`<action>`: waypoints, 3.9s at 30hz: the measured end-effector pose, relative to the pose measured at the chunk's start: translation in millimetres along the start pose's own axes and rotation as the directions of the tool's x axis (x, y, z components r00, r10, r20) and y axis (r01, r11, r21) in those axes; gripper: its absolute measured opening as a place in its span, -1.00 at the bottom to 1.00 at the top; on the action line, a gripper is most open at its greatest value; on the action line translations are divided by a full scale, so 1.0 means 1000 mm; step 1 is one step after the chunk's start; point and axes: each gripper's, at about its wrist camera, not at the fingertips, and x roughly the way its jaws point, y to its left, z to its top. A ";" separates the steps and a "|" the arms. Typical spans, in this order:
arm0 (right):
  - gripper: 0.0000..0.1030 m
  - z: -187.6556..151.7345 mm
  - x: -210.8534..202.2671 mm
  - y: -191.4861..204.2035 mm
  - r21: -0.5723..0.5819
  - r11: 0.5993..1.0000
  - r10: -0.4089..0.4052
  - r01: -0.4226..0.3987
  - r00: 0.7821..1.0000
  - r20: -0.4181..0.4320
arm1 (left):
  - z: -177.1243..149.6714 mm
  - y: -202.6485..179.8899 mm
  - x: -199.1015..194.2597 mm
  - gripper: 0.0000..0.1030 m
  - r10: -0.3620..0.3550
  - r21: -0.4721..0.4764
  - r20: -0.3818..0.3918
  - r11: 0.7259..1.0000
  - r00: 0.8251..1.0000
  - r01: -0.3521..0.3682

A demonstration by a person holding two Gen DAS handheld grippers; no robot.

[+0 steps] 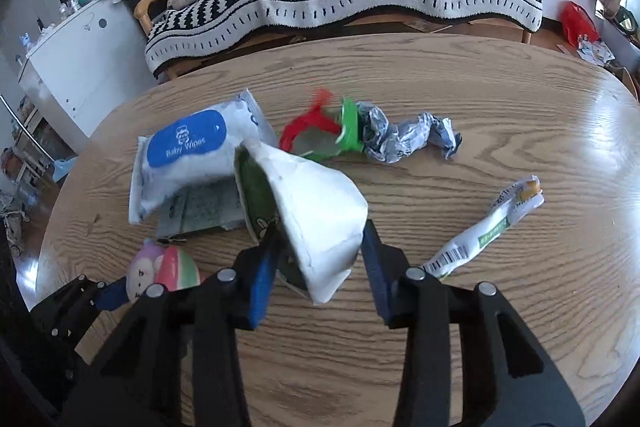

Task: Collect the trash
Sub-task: 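Grasp the pink-red toy ball with the left tool while the right tool grasps the white paper cup, then carry the toy ball and paper cup over the black bin, then open both tools over the bin and move back to the table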

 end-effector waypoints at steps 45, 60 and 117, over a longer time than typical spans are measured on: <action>-0.21 -0.259 -0.364 -0.436 0.586 0.668 -0.483 0.459 0.866 -0.129 | -0.042 -0.465 -0.052 0.00 -0.482 0.456 -0.110 0.753 0.869 0.475; -0.20 -0.334 -0.378 -0.493 0.641 0.604 -0.421 0.473 0.873 -0.247 | -0.103 -0.575 -0.007 0.00 -0.514 0.460 -0.292 0.664 0.807 0.589; 0.75 -0.064 -0.114 -0.104 0.086 0.993 -0.087 0.084 0.996 0.031 | 0.009 -0.024 -0.092 0.82 0.102 -0.048 0.158 0.994 0.982 -0.096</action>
